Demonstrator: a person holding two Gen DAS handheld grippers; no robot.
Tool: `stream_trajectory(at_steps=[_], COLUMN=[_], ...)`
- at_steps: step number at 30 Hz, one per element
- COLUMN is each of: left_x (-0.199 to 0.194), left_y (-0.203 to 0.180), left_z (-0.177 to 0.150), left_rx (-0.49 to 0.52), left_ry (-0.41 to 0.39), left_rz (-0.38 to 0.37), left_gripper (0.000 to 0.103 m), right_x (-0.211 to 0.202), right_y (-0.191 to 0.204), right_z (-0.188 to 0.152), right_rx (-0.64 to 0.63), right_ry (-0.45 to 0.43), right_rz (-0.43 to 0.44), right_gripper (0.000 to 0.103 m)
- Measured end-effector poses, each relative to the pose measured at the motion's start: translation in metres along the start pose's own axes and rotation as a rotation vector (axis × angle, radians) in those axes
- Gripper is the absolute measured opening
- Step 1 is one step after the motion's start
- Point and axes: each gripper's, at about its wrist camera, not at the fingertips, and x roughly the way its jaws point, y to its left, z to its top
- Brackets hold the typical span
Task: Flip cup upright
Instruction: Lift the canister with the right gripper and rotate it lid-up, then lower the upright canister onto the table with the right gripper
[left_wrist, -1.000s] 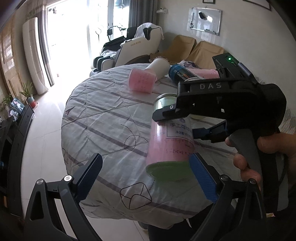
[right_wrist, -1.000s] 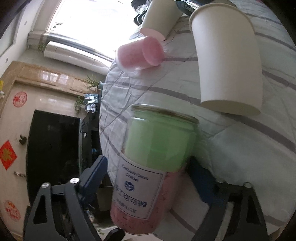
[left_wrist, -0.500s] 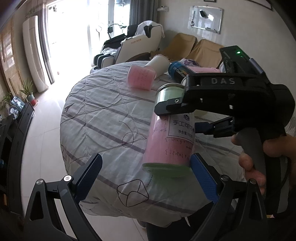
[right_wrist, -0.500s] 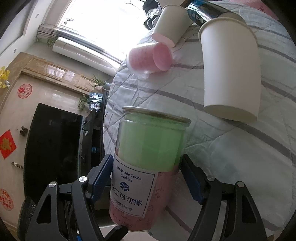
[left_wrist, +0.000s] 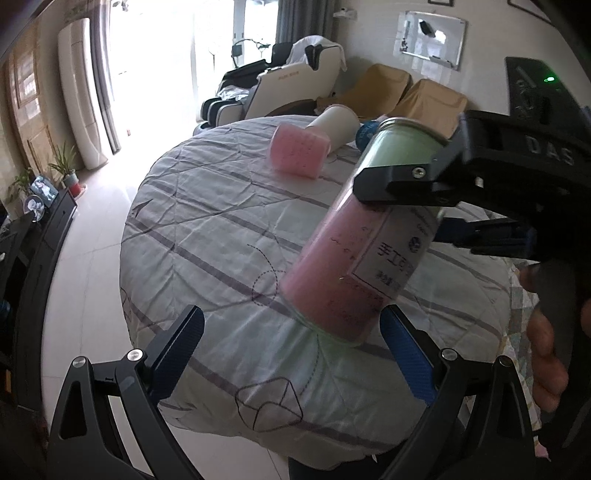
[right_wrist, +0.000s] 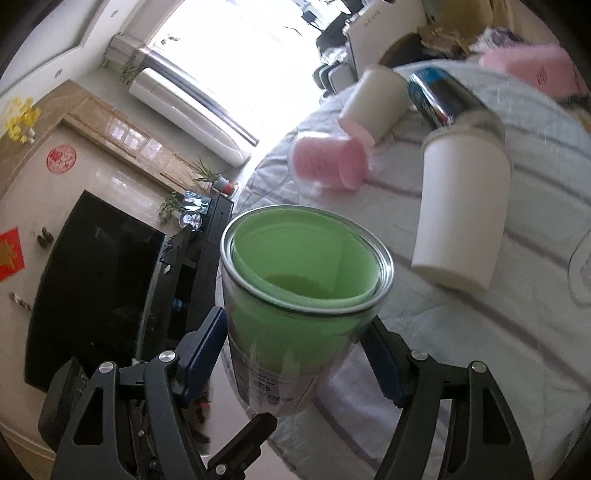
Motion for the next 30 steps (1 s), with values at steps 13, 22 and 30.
stream_trajectory(at_steps=[13, 22, 30], left_x=[0.002, 0.033, 0.046], left_y=[0.031, 0.024, 0.027], left_z=[0.008, 0.016, 0.022], left_rx=[-0.156, -0.166, -0.192], left_ry=[-0.045, -0.021, -0.022], left_rz=[0.049, 0.064, 0.102], left_gripper=[0.098, 0.098, 0.097], right_x=[-0.003, 0.004, 0.012], right_y=[0.021, 0.048, 0.055], right_z=[0.009, 0.002, 0.002], right_rx=[-0.2, -0.399, -0.502], right_ry=[-0.089, -0.115, -0.151], right_rz=[-0.147, -0.222, -0.3], right_gripper=[0.074, 0.071, 0.071])
